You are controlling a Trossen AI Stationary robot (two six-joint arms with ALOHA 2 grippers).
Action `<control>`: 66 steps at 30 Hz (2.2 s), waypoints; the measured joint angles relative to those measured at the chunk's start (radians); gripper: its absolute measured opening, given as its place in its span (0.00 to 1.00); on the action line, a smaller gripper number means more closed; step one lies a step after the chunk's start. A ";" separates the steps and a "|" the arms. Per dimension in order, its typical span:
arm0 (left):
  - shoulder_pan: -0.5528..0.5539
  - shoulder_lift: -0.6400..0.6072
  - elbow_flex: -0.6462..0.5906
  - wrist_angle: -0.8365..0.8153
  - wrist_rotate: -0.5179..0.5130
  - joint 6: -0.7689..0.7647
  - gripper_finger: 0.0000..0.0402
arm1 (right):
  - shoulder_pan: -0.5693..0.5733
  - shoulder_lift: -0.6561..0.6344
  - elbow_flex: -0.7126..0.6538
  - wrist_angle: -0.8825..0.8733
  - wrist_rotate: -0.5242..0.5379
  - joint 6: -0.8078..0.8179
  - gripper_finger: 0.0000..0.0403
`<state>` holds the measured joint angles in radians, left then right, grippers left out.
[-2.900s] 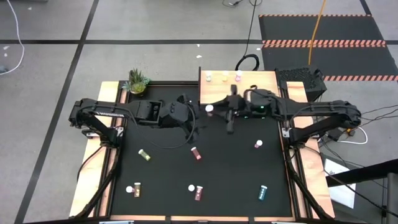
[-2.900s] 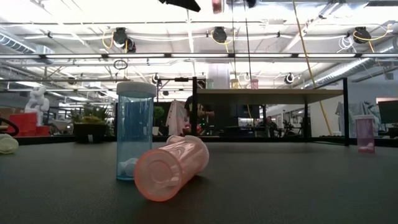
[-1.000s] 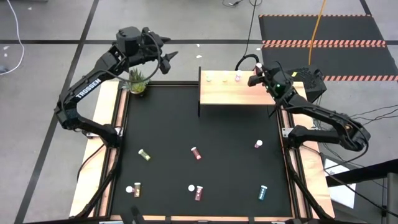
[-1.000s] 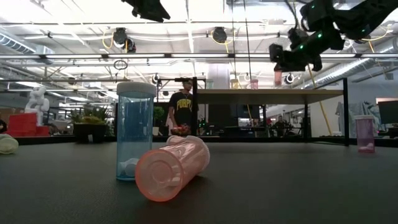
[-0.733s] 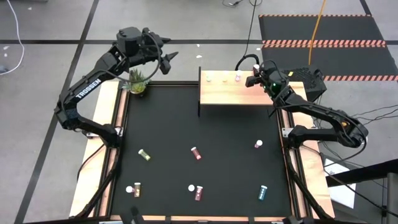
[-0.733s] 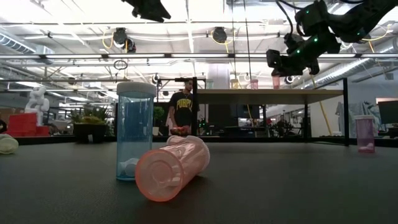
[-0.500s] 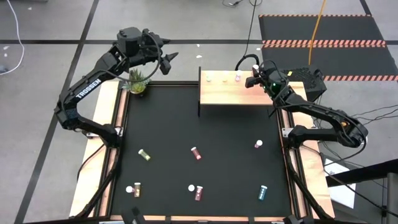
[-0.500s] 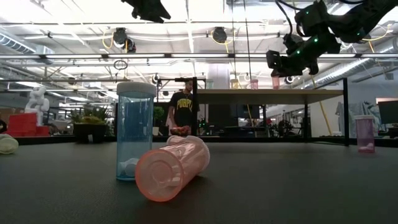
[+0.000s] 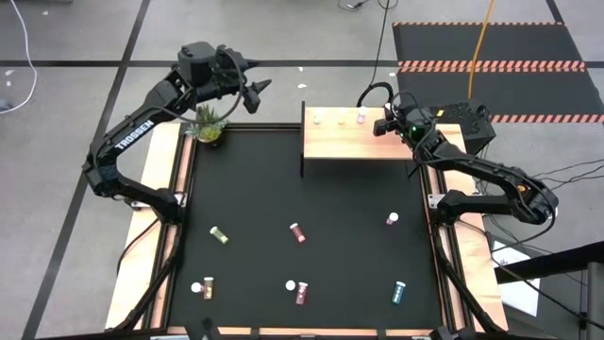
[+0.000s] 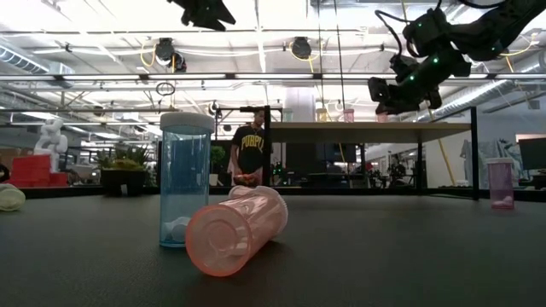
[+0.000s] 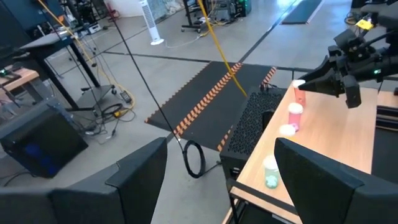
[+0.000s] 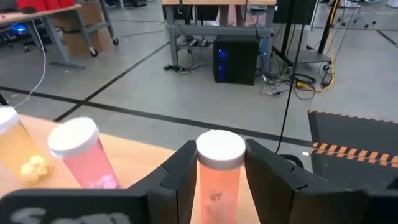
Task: Pick and place medicine bottles onto shelf by color
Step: Put the top orange pill bottle on the shelf
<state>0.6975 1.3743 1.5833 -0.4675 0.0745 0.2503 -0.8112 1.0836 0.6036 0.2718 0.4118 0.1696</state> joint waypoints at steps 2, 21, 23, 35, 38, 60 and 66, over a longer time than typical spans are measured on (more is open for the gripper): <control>-0.005 0.000 0.000 0.001 0.000 -0.001 0.74 | 0.000 -0.001 -0.010 0.007 -0.002 0.006 0.29; -0.013 0.000 0.000 0.002 -0.001 -0.001 0.74 | -0.001 -0.002 -0.024 0.034 -0.020 -0.002 0.29; -0.013 0.000 0.000 0.002 -0.001 -0.001 0.74 | -0.001 -0.009 -0.024 0.027 -0.020 -0.001 0.29; -0.013 0.000 0.000 0.007 -0.001 -0.001 0.74 | -0.001 -0.048 -0.024 -0.007 -0.021 -0.028 0.30; -0.013 0.000 0.000 0.015 -0.001 -0.001 0.74 | -0.001 -0.048 -0.024 -0.005 -0.024 -0.041 0.30; -0.020 0.000 0.000 0.024 -0.001 -0.002 0.74 | -0.007 -0.048 -0.024 -0.023 -0.049 -0.051 0.30; -0.020 0.000 0.000 0.024 -0.001 -0.001 0.74 | -0.008 -0.048 -0.024 -0.023 -0.049 -0.051 0.30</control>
<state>0.6777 1.3743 1.5833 -0.4435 0.0734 0.2489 -0.8188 1.0359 0.5793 0.2492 0.3626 0.1188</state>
